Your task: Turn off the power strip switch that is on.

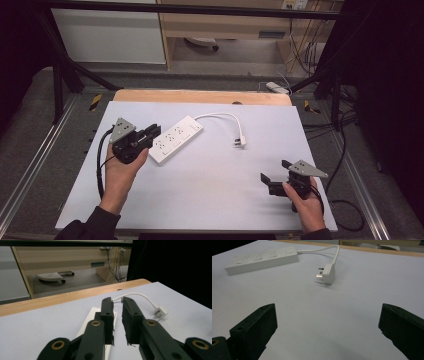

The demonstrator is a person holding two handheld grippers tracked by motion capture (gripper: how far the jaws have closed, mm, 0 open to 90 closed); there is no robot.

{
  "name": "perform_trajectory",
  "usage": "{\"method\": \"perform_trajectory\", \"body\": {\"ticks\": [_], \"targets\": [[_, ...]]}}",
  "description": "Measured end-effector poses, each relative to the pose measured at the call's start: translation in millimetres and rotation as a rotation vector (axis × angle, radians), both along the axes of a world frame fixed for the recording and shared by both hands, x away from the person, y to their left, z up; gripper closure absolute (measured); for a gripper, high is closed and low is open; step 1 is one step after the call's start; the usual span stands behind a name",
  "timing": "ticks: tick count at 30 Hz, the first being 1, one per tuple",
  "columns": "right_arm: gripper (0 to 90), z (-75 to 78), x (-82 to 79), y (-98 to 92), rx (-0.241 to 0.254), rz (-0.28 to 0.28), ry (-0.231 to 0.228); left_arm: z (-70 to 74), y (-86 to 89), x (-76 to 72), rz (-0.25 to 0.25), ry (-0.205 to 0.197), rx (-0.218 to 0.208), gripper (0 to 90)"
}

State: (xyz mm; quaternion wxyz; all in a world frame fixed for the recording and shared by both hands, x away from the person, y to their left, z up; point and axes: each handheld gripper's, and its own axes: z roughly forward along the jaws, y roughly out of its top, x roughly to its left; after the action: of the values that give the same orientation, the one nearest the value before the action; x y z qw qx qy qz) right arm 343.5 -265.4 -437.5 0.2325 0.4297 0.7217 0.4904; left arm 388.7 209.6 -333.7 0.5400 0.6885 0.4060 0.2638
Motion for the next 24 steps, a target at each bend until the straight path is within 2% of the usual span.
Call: {"method": "perform_trajectory", "body": {"ticks": [6,11,24], "targets": [[2.5,0.2,0.2,-0.5,0.004,0.002,-0.002,1.7,-0.3,6.7,-0.002,-0.014,0.012,86.3],[2.4,0.7,-0.4,-1.2,0.005,0.0,-0.001,1.3,0.0,12.9,0.003,-0.011,0.017,89.5],[2.5,1.5,-0.3,-2.5,0.008,0.0,-0.004,1.2,0.9,25.3,-0.001,0.006,0.041,90.0]]}}
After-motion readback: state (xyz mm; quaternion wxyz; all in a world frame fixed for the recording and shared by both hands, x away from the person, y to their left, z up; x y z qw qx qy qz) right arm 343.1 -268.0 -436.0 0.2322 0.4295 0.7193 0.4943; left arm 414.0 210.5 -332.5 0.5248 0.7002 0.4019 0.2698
